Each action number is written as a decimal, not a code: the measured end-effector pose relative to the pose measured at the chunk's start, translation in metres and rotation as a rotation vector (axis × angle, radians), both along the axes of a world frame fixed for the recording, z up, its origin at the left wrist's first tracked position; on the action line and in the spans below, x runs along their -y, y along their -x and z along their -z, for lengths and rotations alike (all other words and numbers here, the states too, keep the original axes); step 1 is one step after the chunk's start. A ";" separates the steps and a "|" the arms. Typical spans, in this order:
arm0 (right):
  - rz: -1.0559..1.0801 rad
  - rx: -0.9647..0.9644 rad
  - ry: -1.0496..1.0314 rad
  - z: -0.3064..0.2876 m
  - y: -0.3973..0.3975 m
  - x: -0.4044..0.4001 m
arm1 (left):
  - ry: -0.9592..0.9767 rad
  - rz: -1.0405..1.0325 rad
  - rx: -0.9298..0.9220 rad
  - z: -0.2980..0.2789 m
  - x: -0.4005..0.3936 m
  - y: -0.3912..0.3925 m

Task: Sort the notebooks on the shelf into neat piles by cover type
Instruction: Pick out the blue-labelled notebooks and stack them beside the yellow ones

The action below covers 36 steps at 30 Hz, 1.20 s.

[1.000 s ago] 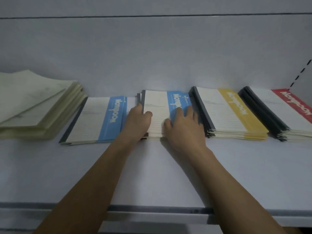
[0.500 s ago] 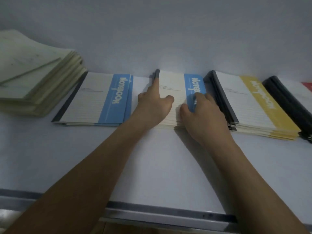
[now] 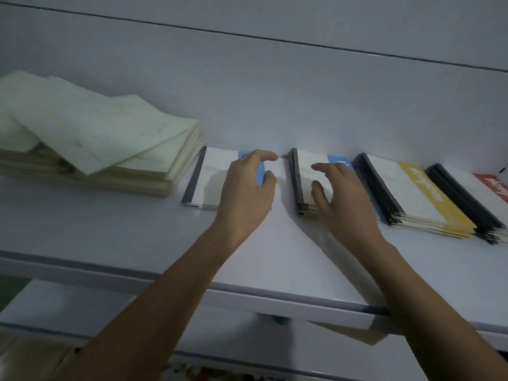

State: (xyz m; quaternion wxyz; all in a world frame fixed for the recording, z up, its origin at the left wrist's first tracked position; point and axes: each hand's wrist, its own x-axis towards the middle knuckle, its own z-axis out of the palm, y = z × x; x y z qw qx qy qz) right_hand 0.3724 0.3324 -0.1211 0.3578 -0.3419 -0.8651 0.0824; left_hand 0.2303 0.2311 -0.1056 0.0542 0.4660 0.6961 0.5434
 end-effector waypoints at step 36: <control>-0.310 -0.082 0.327 -0.026 0.082 0.100 | 0.211 0.365 1.061 -0.048 0.069 0.092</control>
